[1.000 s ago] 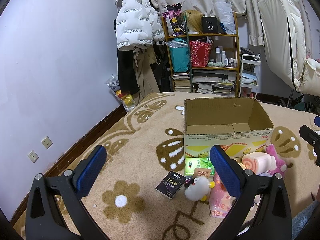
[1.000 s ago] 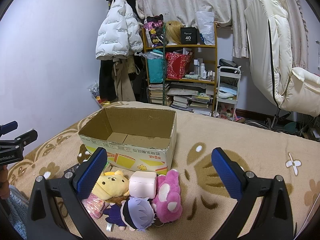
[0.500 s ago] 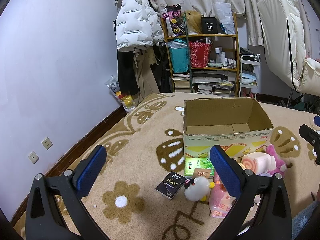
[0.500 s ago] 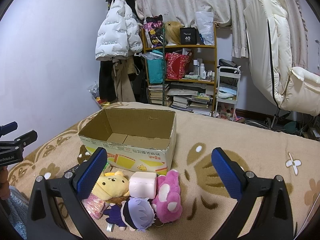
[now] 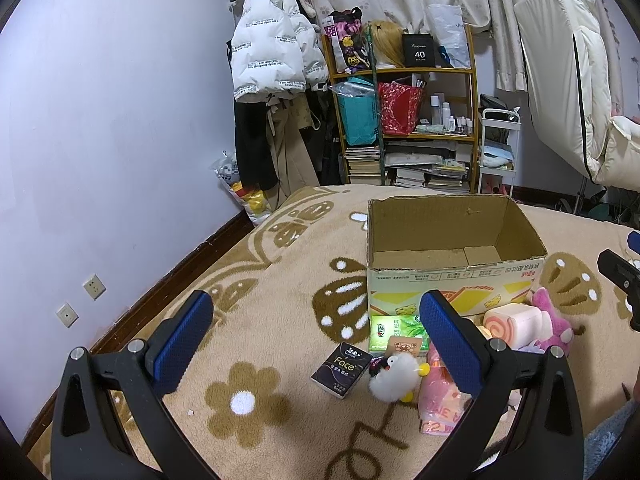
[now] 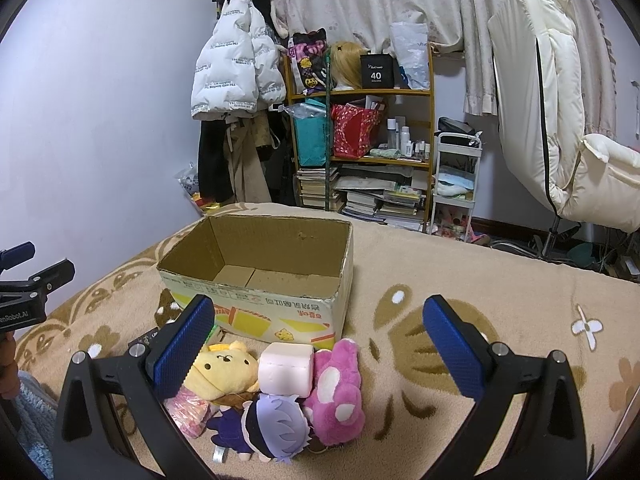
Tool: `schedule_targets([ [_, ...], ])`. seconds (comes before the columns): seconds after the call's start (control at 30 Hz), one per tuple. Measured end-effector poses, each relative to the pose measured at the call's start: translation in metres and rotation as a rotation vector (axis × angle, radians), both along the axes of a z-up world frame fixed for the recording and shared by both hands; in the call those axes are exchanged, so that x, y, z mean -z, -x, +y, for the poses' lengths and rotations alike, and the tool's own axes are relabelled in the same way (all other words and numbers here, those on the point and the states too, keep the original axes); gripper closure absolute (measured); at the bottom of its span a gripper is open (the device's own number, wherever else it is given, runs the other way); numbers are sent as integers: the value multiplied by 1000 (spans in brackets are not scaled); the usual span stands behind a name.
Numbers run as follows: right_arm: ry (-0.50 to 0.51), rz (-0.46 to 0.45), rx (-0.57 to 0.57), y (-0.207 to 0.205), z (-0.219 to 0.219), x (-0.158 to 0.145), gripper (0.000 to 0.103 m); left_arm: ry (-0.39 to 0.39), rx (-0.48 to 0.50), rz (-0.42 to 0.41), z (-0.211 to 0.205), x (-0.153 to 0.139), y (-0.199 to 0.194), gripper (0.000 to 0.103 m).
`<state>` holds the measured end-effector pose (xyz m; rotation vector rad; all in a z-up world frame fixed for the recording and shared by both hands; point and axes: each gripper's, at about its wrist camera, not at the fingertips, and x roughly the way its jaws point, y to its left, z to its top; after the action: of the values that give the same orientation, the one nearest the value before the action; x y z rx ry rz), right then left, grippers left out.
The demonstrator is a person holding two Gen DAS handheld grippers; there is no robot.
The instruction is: Organize soft objects
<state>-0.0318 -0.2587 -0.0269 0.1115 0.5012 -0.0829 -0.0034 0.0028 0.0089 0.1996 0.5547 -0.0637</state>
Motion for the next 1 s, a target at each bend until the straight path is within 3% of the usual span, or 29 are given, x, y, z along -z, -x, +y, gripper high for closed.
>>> schedule_targets([
  [0.67, 1, 3, 0, -1, -2, -1, 0, -7, 3, 9, 0, -10, -2, 1],
  [1.0, 0, 4, 0, -1, -3, 0, 0, -7, 1, 14, -2, -1, -2, 1],
])
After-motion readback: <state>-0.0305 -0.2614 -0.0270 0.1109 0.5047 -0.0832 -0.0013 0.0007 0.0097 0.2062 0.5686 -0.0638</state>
